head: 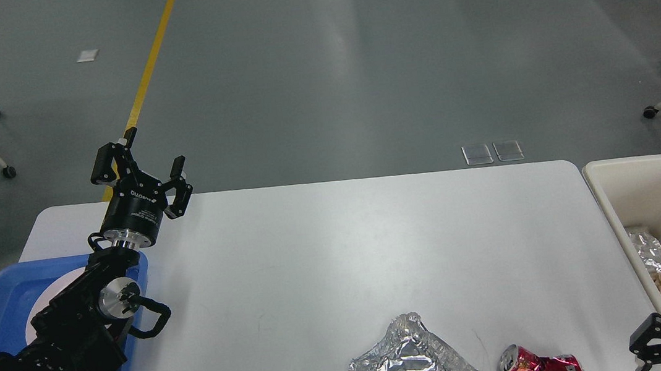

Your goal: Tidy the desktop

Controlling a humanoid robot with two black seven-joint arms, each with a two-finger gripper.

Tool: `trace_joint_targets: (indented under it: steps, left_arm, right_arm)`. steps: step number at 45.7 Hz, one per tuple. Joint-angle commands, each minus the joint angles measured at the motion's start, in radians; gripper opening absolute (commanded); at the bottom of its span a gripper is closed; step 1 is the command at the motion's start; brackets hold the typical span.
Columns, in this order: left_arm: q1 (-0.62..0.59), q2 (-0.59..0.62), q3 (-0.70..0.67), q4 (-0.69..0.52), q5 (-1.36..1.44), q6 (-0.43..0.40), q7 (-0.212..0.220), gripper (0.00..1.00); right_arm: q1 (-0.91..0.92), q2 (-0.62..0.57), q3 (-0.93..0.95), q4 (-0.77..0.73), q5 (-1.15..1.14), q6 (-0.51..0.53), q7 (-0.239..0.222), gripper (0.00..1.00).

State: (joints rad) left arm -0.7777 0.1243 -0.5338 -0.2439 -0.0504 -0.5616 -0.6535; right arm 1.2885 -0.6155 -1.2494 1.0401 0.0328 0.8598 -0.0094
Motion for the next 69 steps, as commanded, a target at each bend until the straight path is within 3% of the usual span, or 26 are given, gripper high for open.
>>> trace_joint_targets:
  steps: [1,27,39,53,69]
  left_arm:
    - [0.000,0.000,0.000,0.000,0.000,0.000,0.000,0.97]
    - [0.000,0.000,0.000,0.000,0.000,0.000,0.000,0.97]
    - [0.000,0.000,0.000,0.000,0.000,0.000,0.000,0.97]
    - [0.000,0.000,0.000,0.000,0.000,-0.001,0.000,0.97]
    - [0.000,0.000,0.000,0.000,0.000,-0.001,0.000,0.97]
  right_arm:
    - [-0.014,-0.001,0.041,0.001,0.010,0.005,0.002,1.00]
    - [0.049,-0.027,0.087,-0.043,0.104,-0.008,0.005,1.00]
    - [0.152,-0.006,0.107,-0.118,0.009,-0.018,0.009,1.00]
    - [0.097,-0.029,0.453,-0.152,-0.063,-0.011,0.009,1.00]
    - [0.054,-0.003,0.533,-0.146,-0.057,-0.010,0.009,1.00]
